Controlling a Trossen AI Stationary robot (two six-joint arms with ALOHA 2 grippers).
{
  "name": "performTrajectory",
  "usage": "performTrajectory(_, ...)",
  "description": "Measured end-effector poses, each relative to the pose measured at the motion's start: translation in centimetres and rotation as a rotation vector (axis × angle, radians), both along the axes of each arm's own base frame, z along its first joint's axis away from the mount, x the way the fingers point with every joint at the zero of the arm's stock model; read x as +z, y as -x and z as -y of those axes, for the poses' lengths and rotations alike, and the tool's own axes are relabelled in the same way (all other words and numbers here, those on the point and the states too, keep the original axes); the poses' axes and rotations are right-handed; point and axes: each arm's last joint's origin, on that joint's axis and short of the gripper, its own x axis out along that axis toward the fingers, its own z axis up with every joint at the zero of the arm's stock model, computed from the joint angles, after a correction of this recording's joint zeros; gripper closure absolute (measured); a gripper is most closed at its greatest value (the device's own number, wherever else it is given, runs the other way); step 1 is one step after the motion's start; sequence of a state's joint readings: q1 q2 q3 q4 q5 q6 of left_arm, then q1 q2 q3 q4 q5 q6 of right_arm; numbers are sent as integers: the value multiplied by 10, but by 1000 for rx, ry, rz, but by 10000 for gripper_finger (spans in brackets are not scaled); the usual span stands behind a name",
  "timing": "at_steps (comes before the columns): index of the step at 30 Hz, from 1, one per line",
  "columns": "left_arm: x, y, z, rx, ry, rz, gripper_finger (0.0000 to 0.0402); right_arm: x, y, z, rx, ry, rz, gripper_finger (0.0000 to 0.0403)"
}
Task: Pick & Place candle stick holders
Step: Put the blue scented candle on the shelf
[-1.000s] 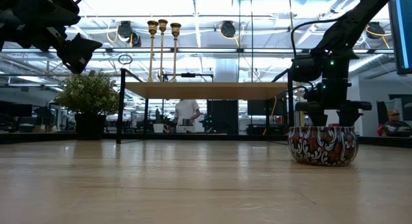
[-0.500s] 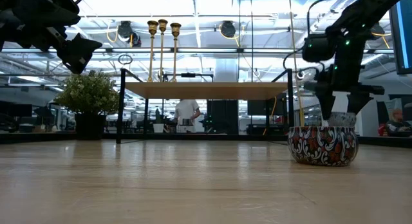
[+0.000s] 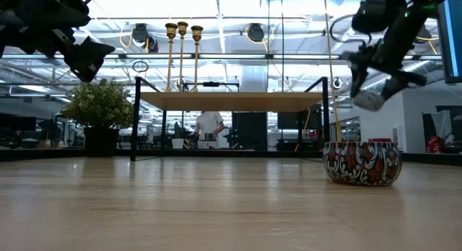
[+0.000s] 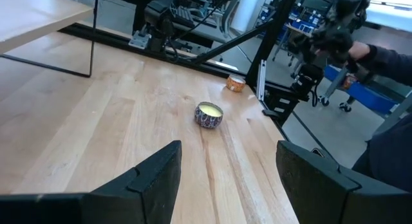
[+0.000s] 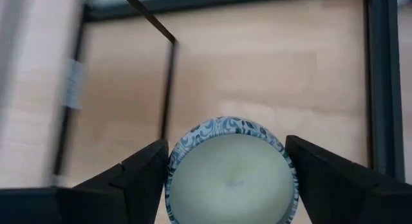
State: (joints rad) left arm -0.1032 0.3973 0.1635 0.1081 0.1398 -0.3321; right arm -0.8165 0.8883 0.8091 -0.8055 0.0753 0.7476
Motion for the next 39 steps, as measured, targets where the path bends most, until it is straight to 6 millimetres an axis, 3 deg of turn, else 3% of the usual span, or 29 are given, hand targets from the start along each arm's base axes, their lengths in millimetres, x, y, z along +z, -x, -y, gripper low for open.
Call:
performTrajectory(10, 0, 0, 0, 1, 10, -3, 149, 64, -4, 4, 40, 210, 149, 122)
performTrajectory(18, 0, 0, 0, 1, 11, -3, 149, 96, -17, 7, 98, 348, 258, 122)
performTrajectory(25, 0, 0, 0, 2, 13, -3, 149, 107, -50, 14, 212, 399, 297, 122)
performTrajectory(39, 0, 0, 0, 2, 17, -6, 149, 135, -126, 41, 419, 464, 209, 122)
